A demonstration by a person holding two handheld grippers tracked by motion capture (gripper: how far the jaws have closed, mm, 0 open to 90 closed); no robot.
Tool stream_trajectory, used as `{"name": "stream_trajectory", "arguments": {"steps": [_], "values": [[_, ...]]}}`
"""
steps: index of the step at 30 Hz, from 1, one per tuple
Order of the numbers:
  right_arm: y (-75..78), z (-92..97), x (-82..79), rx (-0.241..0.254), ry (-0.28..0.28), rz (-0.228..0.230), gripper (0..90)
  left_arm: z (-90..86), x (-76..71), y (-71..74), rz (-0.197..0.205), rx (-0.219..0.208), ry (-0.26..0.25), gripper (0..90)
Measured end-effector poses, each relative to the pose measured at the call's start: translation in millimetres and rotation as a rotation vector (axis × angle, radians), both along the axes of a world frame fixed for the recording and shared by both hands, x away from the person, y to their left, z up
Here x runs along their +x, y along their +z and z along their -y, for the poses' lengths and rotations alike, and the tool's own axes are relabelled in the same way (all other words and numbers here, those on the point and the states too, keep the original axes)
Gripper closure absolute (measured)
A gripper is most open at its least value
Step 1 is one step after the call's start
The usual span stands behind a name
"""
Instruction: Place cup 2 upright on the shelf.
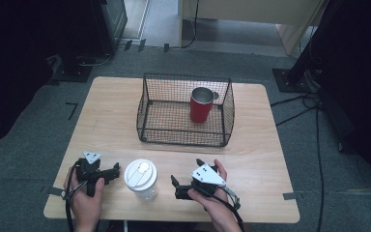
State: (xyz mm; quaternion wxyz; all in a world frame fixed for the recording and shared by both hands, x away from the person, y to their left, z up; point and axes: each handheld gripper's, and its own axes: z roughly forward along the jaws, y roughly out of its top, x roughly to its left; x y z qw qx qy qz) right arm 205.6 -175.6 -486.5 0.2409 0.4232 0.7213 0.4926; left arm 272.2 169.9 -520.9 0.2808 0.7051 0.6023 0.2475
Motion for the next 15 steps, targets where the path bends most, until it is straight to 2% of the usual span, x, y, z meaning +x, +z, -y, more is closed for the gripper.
{"name": "stream_trajectory", "arguments": {"steps": [10, 15], "values": [[-8.7, -22.5, -15.9, -0.017, 0.082, -0.020, 0.0, 0.0, 0.0, 0.0, 0.000, 0.000, 0.000, 0.0], [-5.3, -30.6, -22.6, 0.011, 0.123, -0.014, 0.0, 0.0, 0.0, 0.0, 0.001, -0.001, 0.000, 0.0]]}}
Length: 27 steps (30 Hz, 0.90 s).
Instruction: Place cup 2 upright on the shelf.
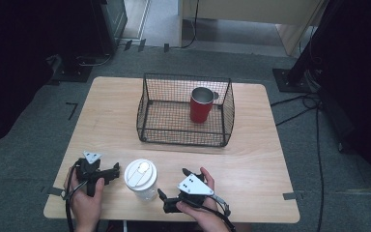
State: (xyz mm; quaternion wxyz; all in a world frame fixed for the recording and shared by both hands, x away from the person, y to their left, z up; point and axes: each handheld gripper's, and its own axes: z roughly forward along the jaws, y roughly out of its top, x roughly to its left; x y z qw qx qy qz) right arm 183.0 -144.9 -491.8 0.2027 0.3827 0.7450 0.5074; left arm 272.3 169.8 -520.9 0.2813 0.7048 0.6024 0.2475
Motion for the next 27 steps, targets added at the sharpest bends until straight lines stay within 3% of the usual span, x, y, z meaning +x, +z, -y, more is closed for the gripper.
{"name": "stream_trajectory", "arguments": {"steps": [14, 27], "values": [[9.7, -16.6, -6.6, 0.021, 0.056, 0.007, 0.0, -0.1, 0.0, 0.0, 0.000, 0.002, -0.001, 0.0], [19.3, -39.4, -1.8, 0.059, 0.079, 0.016, 0.0, -0.2, 0.0, 0.0, 0.001, 0.002, -0.001, 0.0]]}}
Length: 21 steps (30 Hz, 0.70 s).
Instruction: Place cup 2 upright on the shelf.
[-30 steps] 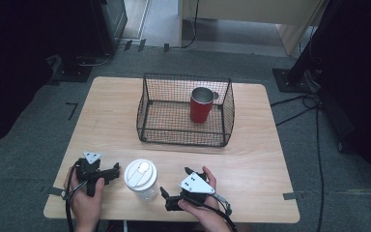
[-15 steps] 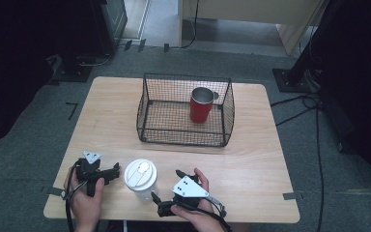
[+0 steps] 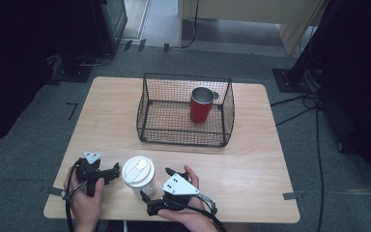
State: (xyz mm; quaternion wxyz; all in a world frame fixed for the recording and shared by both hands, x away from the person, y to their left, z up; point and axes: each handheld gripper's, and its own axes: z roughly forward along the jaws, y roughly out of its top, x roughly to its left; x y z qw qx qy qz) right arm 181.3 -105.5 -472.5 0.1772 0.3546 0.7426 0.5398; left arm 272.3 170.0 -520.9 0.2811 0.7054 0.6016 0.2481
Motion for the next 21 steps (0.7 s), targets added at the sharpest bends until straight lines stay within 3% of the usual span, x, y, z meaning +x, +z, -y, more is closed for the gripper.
{"name": "stream_trajectory", "arguments": {"steps": [6, 13, 21], "values": [[6.8, -14.5, 3.9, -0.006, 0.013, 0.031, 0.0, -0.1, 0.0, 0.2, -0.002, 0.000, -0.001, 0.0], [7.3, -27.6, 9.6, -0.004, 0.004, 0.035, 0.3, -0.1, 0.0, 0.2, -0.002, 0.000, -0.001, 0.0], [7.9, -34.6, 11.9, -0.008, 0.021, 0.055, 10.0, -0.1, 0.0, 0.2, -0.002, 0.000, -0.001, 0.0]]}}
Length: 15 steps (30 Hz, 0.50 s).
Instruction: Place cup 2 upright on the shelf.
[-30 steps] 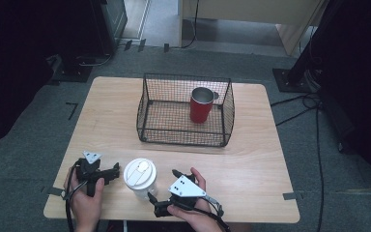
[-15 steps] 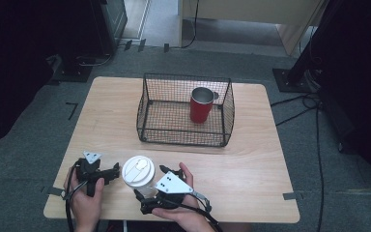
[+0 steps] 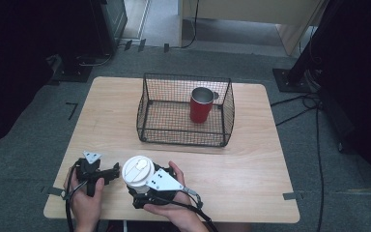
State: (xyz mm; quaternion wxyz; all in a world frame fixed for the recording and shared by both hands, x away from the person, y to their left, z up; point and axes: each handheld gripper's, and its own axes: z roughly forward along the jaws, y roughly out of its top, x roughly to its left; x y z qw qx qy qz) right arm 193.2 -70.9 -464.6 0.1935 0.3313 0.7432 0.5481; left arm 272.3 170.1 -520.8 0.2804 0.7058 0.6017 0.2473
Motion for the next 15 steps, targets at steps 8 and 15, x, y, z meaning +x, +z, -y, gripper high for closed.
{"name": "stream_trajectory", "arguments": {"steps": [8, 15], "values": [[-2.7, -9.3, 2.6, -0.017, -0.011, 0.007, 16.0, 0.0, 0.0, 0.0, 0.000, 0.000, 0.000, 0.0], [0.8, -4.9, 2.8, -0.023, -0.024, 0.024, 16.5, 0.0, 0.0, 0.0, -0.001, 0.000, -0.001, 0.0]]}}
